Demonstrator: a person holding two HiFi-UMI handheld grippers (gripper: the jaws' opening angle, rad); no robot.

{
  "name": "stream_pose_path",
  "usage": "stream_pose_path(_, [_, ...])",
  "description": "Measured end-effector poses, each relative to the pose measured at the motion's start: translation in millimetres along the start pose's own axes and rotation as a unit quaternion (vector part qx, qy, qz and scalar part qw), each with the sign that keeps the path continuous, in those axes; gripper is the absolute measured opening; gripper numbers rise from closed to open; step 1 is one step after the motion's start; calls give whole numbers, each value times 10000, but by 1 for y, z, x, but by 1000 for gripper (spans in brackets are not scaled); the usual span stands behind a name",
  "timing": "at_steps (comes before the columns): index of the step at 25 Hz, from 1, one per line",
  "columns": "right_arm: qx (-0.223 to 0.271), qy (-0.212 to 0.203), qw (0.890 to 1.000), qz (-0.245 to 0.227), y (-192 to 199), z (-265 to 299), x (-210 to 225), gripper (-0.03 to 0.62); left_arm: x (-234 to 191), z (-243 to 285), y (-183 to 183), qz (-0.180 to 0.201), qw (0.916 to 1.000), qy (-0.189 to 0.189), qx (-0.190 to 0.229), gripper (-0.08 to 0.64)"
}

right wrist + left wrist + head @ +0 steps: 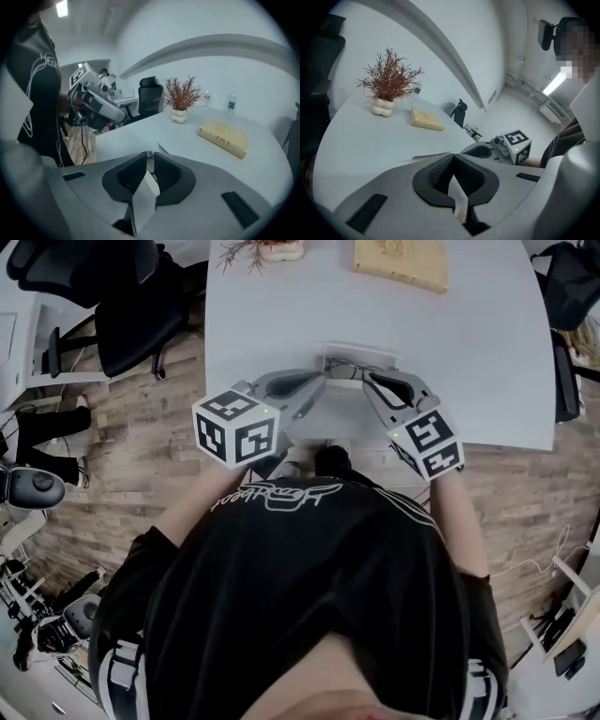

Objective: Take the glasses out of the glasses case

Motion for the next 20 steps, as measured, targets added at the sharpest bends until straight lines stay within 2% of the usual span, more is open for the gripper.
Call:
stream_pose_path(6, [-336,-289,9972,-608,11,28,8,17,-10,0,7,-193,9995,-183,190,8])
stream_pose_path(8, [-478,-311,9942,-911,14,37,9,70,-12,1,9,-238,9992,-237,223,8])
stream_pose_path(9, [-532,-295,9929,-1024,16,41,10,74,-12,1,9,-257,9991,-255,241,8])
stream_pose_path(20, [-841,-392,9825,-1618,28,69,16,72,-13,4,20,-428,9971,-461,425,8])
Point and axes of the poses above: the fingertips, and each gripper's own axes: z forward along the fingers, x to its right, y out of its underside, the point moved 9 cm from there along -z, backward along the fingers, and after that the axes turned 13 degrees about y, right-handed, at the moved point
